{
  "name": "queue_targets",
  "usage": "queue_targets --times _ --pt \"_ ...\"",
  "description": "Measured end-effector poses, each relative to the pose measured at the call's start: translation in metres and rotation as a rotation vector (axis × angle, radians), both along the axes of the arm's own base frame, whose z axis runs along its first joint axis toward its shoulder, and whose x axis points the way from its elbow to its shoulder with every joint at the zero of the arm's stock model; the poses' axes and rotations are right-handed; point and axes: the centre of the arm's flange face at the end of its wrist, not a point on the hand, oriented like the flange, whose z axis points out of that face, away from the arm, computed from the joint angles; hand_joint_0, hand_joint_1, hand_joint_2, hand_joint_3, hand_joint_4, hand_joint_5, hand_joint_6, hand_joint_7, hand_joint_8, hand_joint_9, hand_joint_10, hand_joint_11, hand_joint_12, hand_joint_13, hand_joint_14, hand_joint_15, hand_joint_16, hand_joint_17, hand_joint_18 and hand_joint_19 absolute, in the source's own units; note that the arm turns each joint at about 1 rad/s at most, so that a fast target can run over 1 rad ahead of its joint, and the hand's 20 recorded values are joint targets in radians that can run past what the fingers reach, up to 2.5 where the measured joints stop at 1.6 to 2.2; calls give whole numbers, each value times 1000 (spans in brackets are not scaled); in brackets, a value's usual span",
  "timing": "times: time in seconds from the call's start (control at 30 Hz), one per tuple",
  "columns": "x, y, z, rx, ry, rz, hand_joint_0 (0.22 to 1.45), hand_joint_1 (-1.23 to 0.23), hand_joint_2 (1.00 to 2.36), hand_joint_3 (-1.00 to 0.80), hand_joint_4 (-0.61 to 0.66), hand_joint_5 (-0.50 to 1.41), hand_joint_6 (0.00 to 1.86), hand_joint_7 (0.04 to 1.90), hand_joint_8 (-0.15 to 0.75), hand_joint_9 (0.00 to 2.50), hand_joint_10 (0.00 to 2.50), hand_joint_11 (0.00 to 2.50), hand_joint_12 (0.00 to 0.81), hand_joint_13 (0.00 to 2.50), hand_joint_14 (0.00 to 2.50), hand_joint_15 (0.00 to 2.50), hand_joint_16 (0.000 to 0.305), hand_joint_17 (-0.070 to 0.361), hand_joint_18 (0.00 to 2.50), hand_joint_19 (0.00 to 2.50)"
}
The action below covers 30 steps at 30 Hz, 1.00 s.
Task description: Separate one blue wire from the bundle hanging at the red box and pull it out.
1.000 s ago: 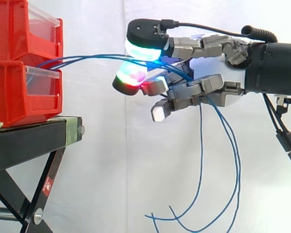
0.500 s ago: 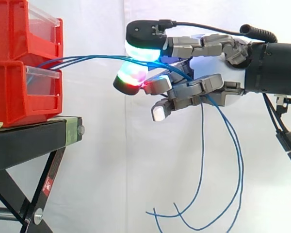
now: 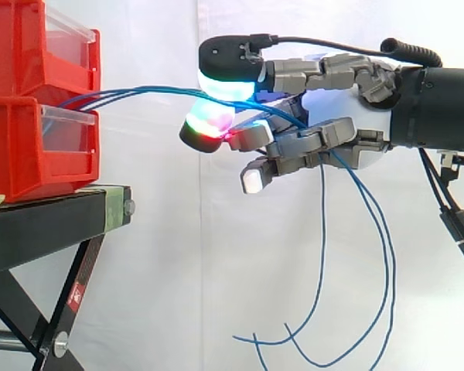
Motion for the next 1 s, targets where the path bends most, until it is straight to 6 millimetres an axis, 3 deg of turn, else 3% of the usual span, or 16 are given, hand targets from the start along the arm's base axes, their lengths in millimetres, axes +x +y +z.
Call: queue_targets --times 0.13,0.7,1.0 --pt "0 0 0 -1 -1 1 676 -820 1035 41 208 -217 844 1162 320 1109 10 1604 315 1282 1836 851 52 116 790 870" --pt "2 0 2 1 -19 1 789 -910 1035 -87 193 -255 846 1131 291 929 8 1589 312 1155 2011 749 51 115 689 884" --pt "2 0 2 0 -18 2 796 -956 1028 -187 188 -263 826 1152 290 853 11 1547 312 1119 1955 800 52 116 655 851"
